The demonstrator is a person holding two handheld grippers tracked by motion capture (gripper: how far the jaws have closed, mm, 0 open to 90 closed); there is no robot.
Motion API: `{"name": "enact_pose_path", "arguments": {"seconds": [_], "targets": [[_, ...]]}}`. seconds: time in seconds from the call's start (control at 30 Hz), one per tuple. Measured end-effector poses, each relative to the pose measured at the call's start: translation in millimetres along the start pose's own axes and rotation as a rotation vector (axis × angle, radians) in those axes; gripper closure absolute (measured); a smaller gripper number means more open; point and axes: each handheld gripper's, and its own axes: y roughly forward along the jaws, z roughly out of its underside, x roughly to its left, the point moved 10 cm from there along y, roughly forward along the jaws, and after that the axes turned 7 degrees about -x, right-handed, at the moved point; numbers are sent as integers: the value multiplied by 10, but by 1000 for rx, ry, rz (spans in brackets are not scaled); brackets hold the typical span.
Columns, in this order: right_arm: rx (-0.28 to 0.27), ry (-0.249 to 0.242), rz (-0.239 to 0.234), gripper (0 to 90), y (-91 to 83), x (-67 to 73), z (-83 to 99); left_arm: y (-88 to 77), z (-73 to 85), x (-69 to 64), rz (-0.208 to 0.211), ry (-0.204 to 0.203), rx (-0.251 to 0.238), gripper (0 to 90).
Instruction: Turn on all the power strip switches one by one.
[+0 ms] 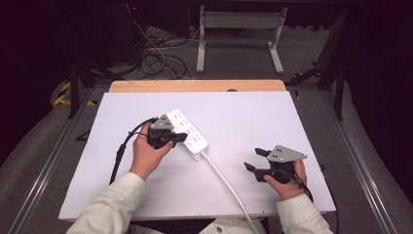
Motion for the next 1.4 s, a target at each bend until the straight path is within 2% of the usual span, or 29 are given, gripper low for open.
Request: {"name": "enact_pose_path", "arguments": {"seconds": [0.13, 0.3, 0.37, 0.67, 0.83, 1.03, 1.17, 1.4], "targets": [[0, -1, -1, 348, 1, 1, 1, 78, 11, 5, -4, 13, 21, 900], [0, -2, -4, 348, -3, 3, 1, 209, 82, 49, -11, 13, 70, 900], [0, -3, -4, 348, -1, 2, 2, 226, 88, 51, -10, 11, 74, 900], [3, -7, -7, 347, 3, 2, 9, 339, 99, 21, -13, 53, 136, 900], [8, -4, -9, 347, 2, 9, 14, 369, 143, 34, -10, 41, 163, 900], [10, -7, -9, 344, 9, 10, 20, 384, 166, 41, -8, 35, 176, 900], [10, -8, -10, 343, 8, 11, 19, 383, 170, 63, -12, 14, 167, 900], [3, -10, -6, 343, -6, 4, 7, 393, 175, 54, -30, 33, 164, 900]]}}
